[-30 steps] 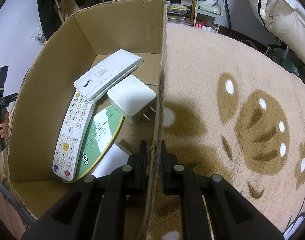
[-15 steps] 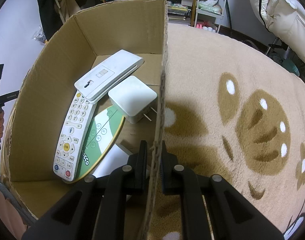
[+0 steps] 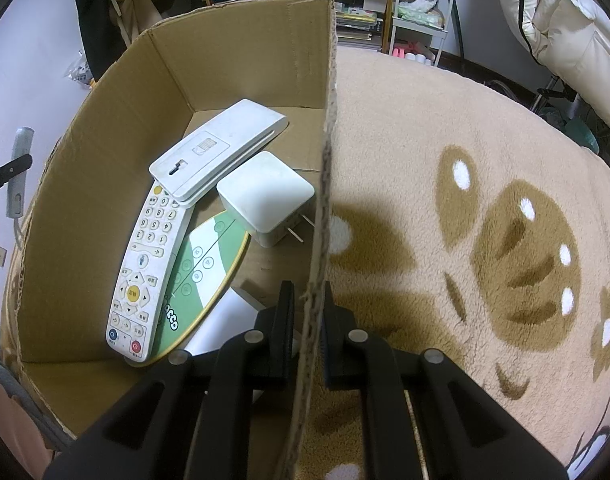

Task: Organize rigid objects
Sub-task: 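Lift the power bank with the left tool and carry it over the box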

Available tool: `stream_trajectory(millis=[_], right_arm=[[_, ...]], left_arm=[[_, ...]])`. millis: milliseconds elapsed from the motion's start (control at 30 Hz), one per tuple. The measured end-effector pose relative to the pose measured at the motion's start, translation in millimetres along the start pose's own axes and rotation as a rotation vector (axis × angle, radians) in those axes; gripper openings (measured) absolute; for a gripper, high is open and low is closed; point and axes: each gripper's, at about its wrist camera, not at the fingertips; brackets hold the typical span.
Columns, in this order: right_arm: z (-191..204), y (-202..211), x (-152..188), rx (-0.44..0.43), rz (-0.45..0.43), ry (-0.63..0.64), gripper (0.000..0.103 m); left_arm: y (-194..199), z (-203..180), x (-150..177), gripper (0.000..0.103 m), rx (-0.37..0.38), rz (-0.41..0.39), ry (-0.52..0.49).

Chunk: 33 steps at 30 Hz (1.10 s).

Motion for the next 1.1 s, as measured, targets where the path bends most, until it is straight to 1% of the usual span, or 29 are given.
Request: stream_trajectory(millis=[133, 200, 267, 367, 467, 567, 667, 867, 1100], right_arm=[[-0.1, 0.1, -0.3, -0.002, 0.001, -0.002, 0.012], [-0.1, 0.4, -0.5, -0.001, 0.001, -0.001, 0.012], [0.1, 0.4, -0.7, -0.001, 0.002, -0.001, 0.012], [0.0, 0.6, -0.7, -0.002, 0.001, -0.005, 0.012], [-0.6, 1.1, -0.9, -0.004, 0.0, -0.009, 0.012], [-1.4, 1.9, -0.8, -0.004, 0.0, -0.008, 0.012], [-1.4, 1.9, -0.8, -0.004, 0.0, -0.008, 0.012], [-1.2, 1.9, -0.8, -0.004, 0.0, -0.007, 0.012], [-1.3, 2.0, -0.7, -0.005, 0.0, -0.008, 0.012]], left_arm=[[21.1, -9.8, -7.1, 0.026, -0.119, -0.021, 0.007], [33.0, -14.8, -10.6, 0.026, -0.152, -0.047, -0.007], [45.2, -21.2, -13.8, 0.026, -0.161, -0.073, -0.021], [57.0, -31.4, -19.9, 0.026, -0.149, -0.088, -0.029], [70.6, -42.6, -25.1, 0.026, -0.112, -0.108, -0.038], [82.6, -56.3, -30.2, 0.026, -0.111, -0.135, -0.065], [88.8, -65.9, -34.3, 0.026, -0.09, -0.144, -0.065], [100.5, -87.7, -42.3, 0.026, -0.077, -0.166, -0.081], [111.6, -119.7, -54.7, 0.026, -0.019, -0.183, -0.084]])
Point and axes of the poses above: each gripper's, at about its wrist camera, not at the fingertips, and y roughly against the way its jaws point, z to its left, x to its underside, and after that the axes turned 12 degrees about -y, right-handed
